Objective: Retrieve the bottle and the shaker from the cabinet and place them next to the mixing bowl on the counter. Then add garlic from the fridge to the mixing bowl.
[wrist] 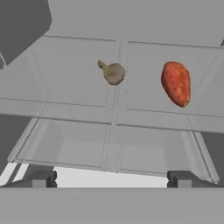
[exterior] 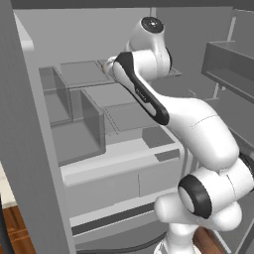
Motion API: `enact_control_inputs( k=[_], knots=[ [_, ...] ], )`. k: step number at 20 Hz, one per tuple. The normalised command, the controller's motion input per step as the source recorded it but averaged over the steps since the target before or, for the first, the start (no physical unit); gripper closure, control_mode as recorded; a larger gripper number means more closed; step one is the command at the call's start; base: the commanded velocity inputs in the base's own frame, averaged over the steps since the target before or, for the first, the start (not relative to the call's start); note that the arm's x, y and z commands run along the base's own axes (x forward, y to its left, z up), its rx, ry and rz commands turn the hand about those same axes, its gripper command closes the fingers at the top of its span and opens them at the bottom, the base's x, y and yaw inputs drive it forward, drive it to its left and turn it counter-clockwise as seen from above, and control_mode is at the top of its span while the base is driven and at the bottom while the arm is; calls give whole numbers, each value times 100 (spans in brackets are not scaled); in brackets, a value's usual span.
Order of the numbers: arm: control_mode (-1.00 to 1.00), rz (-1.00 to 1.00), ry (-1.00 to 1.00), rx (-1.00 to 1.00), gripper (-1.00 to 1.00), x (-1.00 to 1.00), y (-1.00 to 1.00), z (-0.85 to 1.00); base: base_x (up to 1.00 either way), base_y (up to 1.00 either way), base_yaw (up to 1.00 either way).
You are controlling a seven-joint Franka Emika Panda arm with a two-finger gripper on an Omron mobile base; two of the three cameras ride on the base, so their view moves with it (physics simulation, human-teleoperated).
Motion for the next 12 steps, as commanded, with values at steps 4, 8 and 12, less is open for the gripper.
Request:
enact_control_inputs(
  k=[4,8,12],
  knots=[
    [-100,0,0,0,-100,37,11,-2,0,0,0],
    [-100,0,0,0,-100,36,7,-25,0,0,0],
    [-100,0,0,0,-100,42,7,-30,0,0,0]
  ],
)
